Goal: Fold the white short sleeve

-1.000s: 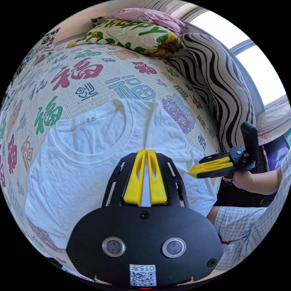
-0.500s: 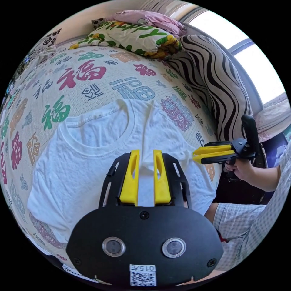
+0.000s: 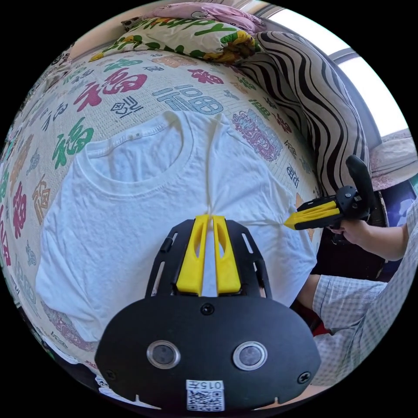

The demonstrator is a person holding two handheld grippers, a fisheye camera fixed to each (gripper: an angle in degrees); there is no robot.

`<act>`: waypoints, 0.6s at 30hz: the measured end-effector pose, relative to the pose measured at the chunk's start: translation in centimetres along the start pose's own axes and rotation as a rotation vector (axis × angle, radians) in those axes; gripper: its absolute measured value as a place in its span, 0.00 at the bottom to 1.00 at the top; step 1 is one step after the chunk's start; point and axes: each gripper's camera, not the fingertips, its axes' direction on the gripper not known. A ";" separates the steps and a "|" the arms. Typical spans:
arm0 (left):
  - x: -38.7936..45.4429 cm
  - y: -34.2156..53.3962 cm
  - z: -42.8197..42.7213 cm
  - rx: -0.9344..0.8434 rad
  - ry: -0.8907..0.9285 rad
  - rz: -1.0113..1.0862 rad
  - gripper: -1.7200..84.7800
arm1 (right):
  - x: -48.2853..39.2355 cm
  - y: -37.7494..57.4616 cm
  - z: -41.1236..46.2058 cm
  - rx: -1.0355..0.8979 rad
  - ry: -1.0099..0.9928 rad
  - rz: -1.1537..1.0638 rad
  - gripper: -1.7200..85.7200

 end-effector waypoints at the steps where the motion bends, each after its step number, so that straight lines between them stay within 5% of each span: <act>1: -0.2 0.0 -0.4 0.010 0.001 -0.014 0.07 | 0.1 0.3 -0.5 0.018 -0.020 0.005 0.03; 11: -0.4 -7.3 -0.7 0.203 0.063 -0.058 0.13 | 3.5 -0.7 -3.0 0.149 0.059 0.150 0.10; 18: -1.1 -9.4 1.7 0.157 0.073 -0.125 0.02 | 2.9 -1.1 -1.7 0.084 0.099 0.108 0.05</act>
